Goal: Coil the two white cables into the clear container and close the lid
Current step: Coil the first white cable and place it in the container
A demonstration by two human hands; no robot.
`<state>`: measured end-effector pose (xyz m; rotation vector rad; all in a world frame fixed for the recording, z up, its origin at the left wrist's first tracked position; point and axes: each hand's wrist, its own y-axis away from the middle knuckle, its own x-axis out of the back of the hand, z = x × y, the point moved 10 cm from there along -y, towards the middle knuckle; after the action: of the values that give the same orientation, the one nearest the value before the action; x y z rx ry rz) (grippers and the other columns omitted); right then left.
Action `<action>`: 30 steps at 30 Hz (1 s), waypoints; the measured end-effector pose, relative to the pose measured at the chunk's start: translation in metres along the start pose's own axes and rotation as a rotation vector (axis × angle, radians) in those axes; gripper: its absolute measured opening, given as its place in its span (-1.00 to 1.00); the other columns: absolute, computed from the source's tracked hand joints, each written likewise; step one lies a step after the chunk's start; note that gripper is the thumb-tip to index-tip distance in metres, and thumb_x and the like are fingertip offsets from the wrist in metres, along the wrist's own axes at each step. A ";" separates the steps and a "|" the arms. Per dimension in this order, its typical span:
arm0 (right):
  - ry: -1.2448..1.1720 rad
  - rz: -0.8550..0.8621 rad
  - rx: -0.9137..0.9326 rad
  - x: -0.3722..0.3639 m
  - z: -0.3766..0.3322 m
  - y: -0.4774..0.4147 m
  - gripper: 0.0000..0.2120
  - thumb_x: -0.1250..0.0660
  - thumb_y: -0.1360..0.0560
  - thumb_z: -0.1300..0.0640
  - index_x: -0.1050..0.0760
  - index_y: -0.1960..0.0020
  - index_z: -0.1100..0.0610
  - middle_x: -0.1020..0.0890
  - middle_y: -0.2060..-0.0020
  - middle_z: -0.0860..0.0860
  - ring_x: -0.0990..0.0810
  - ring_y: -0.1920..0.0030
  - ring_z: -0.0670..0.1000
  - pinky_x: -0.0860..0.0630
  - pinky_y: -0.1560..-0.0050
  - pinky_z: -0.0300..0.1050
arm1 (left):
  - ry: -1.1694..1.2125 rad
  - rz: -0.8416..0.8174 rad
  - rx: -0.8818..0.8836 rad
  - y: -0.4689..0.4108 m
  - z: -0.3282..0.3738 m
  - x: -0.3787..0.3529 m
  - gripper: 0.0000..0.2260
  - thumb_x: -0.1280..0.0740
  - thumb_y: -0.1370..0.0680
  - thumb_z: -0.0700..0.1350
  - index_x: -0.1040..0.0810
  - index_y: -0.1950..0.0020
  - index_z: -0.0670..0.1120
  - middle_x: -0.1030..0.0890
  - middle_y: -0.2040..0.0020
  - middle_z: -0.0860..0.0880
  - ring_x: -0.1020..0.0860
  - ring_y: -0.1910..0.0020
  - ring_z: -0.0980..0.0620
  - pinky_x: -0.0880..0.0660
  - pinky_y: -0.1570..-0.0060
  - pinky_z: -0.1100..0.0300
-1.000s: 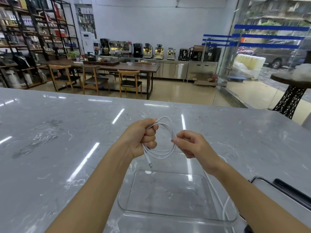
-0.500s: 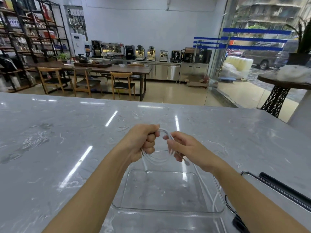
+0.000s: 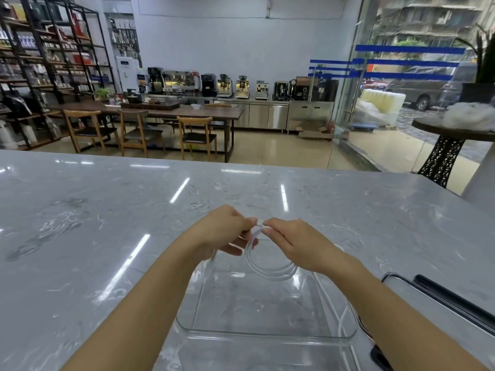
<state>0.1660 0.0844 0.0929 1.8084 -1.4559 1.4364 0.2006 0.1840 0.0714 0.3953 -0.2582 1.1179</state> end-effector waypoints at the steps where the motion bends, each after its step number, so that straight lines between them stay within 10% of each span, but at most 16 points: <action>1: 0.011 0.008 -0.004 0.002 0.001 0.000 -0.70 -0.05 -0.60 0.03 -0.47 -0.07 0.18 -0.38 0.47 -0.08 -0.38 0.42 0.00 -0.35 0.30 -0.06 | 0.157 -0.132 0.030 0.002 -0.004 -0.011 -0.71 -0.23 -0.56 -0.09 -0.62 0.25 -0.19 -0.71 0.14 -0.11 -0.67 0.09 -0.01 -0.60 0.00 -0.02; 6: -0.125 0.029 -0.002 0.007 0.003 0.001 -0.73 -0.08 -0.59 0.05 -0.50 -0.03 0.17 -0.61 0.24 0.14 -0.52 0.25 0.12 -0.45 0.16 0.03 | 0.509 -0.464 0.011 0.012 -0.010 -0.042 -0.84 -0.35 -0.41 -0.19 -0.66 0.11 -0.23 -0.69 0.04 -0.11 -0.63 -0.02 -0.04 -0.60 0.06 0.03; 12: -0.272 0.067 -0.046 0.007 0.013 0.001 -0.79 -0.13 -0.58 0.06 -0.48 0.15 0.02 -0.51 0.46 -0.22 -0.44 0.41 -0.21 -0.34 0.32 -0.37 | 0.276 -0.086 -0.140 0.004 0.000 -0.023 -0.77 -0.51 -0.27 -0.35 -0.50 0.44 -0.14 -0.65 0.34 -0.10 -0.65 0.35 -0.10 -0.61 0.30 0.12; 20: -0.284 0.128 0.009 0.011 0.009 0.006 -0.79 -0.16 -0.57 0.06 -0.49 0.07 0.15 -0.42 0.44 -0.08 -0.32 0.45 -0.12 -0.29 0.36 -0.23 | -0.228 0.457 -0.250 0.014 0.008 -0.001 -0.74 -0.34 -0.42 -0.27 -0.26 0.22 -0.04 -0.58 0.31 -0.13 -0.61 0.44 0.02 -0.59 0.34 -0.05; 30: 0.144 0.473 0.358 0.046 -0.045 0.024 -0.79 -0.27 -0.50 0.10 -0.57 -0.05 0.17 -0.58 0.42 -0.02 -0.43 0.47 -0.07 -0.33 0.45 -0.27 | 0.054 0.599 -0.210 0.019 0.001 0.017 -0.77 -0.30 -0.50 0.02 -0.28 0.07 -0.05 -0.42 0.12 -0.01 -0.50 0.24 -0.01 -0.53 0.24 0.01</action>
<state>0.1208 0.0900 0.1445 1.5612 -1.7104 2.1296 0.1906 0.2043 0.0820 0.0954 -0.4597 1.6669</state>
